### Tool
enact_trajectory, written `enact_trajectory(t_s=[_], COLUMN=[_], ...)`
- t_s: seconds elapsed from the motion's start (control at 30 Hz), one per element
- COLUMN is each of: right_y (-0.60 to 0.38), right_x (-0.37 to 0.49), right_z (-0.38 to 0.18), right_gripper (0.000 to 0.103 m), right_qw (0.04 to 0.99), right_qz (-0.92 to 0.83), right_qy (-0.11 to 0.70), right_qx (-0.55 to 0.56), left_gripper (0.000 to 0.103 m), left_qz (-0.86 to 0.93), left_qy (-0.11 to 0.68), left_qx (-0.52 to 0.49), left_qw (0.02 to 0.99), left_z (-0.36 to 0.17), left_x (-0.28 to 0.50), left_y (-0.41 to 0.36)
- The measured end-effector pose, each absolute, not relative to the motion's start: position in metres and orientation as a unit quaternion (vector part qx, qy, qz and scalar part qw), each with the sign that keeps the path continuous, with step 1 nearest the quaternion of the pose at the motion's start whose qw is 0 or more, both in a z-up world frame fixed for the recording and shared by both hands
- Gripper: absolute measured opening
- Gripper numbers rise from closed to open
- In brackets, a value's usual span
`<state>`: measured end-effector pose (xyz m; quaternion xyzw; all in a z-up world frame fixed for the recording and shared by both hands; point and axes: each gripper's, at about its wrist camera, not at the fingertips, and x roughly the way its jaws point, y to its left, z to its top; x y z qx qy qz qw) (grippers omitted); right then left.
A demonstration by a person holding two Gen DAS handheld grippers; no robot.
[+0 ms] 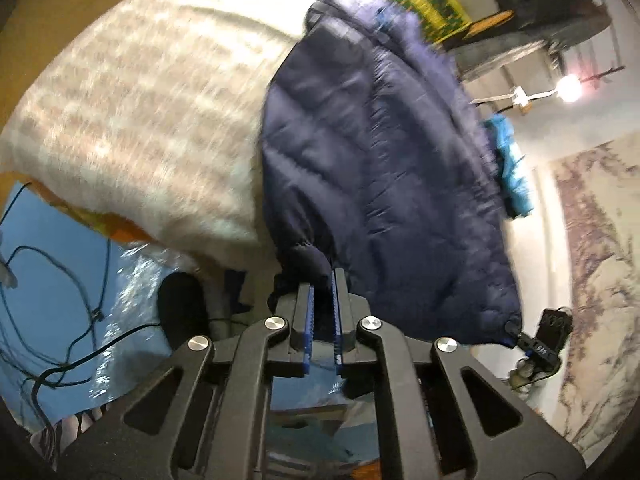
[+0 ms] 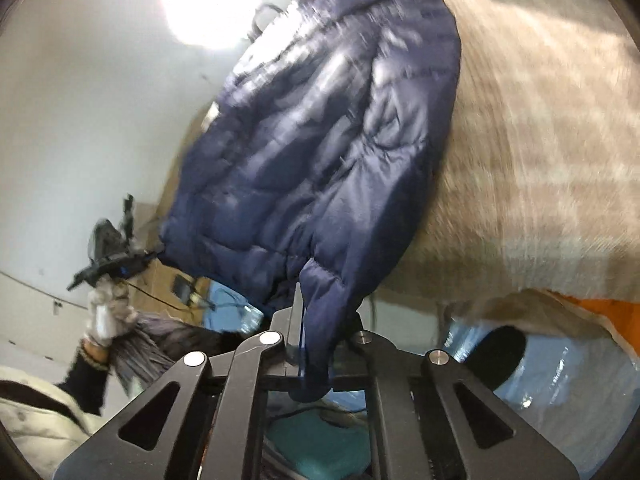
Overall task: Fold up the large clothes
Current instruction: 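Lift the hem with both tools and fold it toward the collar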
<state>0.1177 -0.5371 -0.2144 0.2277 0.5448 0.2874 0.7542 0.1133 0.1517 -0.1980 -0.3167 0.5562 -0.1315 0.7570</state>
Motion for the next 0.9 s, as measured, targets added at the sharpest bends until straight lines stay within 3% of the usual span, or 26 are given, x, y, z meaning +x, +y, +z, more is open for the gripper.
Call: enact_trajectory(t_s=[0.33,0.5,0.9], right_y=[-0.552,-0.552,-0.55], right_x=[0.134,0.157,0.244], right_z=[-0.136,-0.131,-0.073], right_gripper=[0.004,0.004,0.003], right_qw=[0.814,0.821,0.863], right_qz=[0.293,0.263,0.225], right_qy=[0.422,0.439,0.387], right_qx=[0.27,0.254,0.233], left_gripper=[0.002,0.002,0.001], left_qz=[-0.168,-0.166,-0.123], left_qy=[0.45,0.451,0.394], left_qx=[-0.358,-0.362,-0.308], left_qw=[0.8,0.798,0.857], left_z=[-0.106,-0.103,-0.052], left_x=[0.153,0.179,0.287], left_y=[0.164,0.161,0.148])
